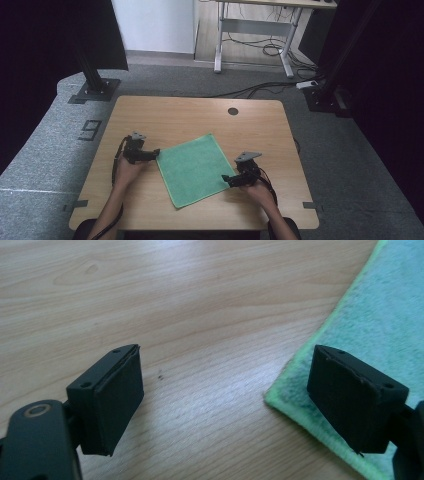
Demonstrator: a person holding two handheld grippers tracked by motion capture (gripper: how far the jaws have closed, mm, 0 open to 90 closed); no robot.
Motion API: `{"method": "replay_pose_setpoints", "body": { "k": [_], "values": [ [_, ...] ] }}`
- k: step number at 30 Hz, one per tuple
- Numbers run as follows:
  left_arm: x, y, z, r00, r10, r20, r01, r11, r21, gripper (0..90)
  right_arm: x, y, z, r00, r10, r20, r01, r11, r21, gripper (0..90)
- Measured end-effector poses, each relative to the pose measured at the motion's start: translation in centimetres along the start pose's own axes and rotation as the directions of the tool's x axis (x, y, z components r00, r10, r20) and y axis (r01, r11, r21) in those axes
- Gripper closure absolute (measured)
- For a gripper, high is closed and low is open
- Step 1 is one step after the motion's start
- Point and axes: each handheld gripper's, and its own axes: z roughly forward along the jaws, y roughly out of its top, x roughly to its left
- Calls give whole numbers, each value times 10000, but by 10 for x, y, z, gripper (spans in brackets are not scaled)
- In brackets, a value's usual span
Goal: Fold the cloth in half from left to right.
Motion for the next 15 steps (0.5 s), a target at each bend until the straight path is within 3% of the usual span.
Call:
{"method": "replay_pose_setpoints", "body": {
  "k": [5,9,15],
  "values": [
    [-3,-2,6,9990,317,-308,-307,9990,316,148,14,9,7,9984,-349,-435,349,9994,-18,147],
    [-4,-2,6,9987,374,-333,-365,9989,278,151,26,15,14,9954,-542,-786,548,9985,60,147],
    [-4,-2,6,9987,372,-337,-363,9990,278,151,47,23,26,9843,-864,-1538,885,9961,63,142]
  ]
}}
